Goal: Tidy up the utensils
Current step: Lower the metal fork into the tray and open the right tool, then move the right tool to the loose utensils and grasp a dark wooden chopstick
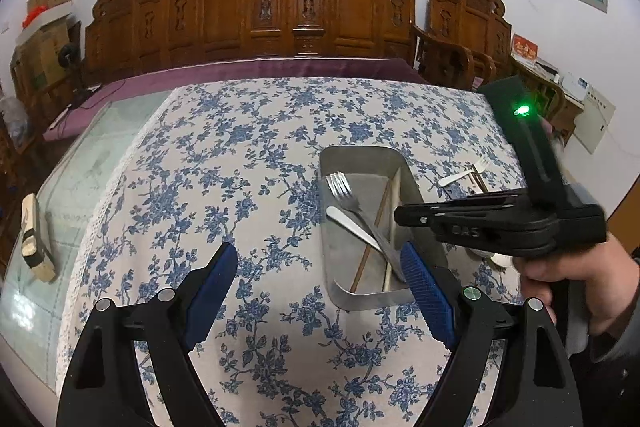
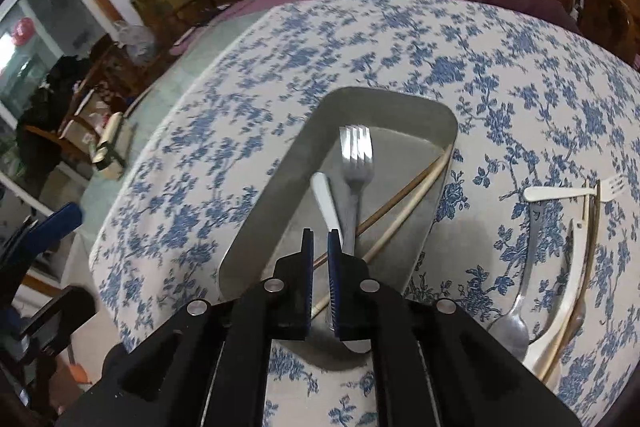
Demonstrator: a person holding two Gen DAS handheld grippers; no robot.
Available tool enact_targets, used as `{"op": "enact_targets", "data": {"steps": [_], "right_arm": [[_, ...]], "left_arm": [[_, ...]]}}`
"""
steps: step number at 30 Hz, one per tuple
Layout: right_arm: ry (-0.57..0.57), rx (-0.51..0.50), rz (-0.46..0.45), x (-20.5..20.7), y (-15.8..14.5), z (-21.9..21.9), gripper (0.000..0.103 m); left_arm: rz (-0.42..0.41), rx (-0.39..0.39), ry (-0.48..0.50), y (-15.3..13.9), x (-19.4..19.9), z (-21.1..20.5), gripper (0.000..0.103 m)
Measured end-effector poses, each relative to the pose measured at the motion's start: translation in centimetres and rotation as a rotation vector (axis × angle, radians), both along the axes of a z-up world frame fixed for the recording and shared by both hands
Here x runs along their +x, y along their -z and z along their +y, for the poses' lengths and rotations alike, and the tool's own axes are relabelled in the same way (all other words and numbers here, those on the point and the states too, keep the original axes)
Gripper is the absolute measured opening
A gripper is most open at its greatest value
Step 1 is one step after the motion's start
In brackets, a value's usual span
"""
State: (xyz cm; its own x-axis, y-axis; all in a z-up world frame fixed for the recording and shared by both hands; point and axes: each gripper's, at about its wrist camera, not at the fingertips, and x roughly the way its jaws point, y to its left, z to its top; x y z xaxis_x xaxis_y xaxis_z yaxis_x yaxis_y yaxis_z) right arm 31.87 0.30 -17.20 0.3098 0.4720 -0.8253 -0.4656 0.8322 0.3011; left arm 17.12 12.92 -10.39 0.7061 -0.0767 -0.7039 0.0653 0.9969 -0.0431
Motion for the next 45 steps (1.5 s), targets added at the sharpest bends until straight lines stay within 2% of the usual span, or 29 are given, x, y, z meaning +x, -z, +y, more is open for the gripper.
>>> {"op": "enact_targets", "data": {"steps": [6,13,16,17,20,27,39,45], "right_arm": [[-0.044,0.0,-0.089,-3.0,-2.7,-3.6,0.01],[0.003,-0.024,-0.144,-5.3,-4.4,-10.1,0.01],[0.033,-0.049,-0.161,-5.7,-4.5,-12.9,0.025],[0.043,-0.061,-0.167,-5.8,-4.4,-13.8,0.025],[0.063,-0.101,-0.172,-5.7,-3.9,-16.0,0.025],[0.12,-0.11,-0.116,-4.3,-1.2,-19.4,0.025],[0.178,-0.064,-0.002,-0.9,4.0,-20.0,0.025],[0.208,-0.073,0.034,0.7,5.3,-19.6,0.016]], "left_arm": [[0.005,0.014,0.033,0.0,0.4,-2.3,0.08],[0.018,-0.001,0.075,0.2,1.7,-5.9,0.08],[0.029,-0.005,0.097,0.4,2.5,-7.5,0.08],[0.033,-0.009,0.105,0.5,2.8,-8.1,0.08],[0.043,-0.019,0.125,0.9,3.7,-9.6,0.08],[0.073,-0.02,0.174,2.4,5.3,-12.7,0.08],[0.132,-0.022,0.22,5.0,6.2,-15.5,0.08],[0.144,-0.021,0.226,5.6,6.3,-16.1,0.08]]}}
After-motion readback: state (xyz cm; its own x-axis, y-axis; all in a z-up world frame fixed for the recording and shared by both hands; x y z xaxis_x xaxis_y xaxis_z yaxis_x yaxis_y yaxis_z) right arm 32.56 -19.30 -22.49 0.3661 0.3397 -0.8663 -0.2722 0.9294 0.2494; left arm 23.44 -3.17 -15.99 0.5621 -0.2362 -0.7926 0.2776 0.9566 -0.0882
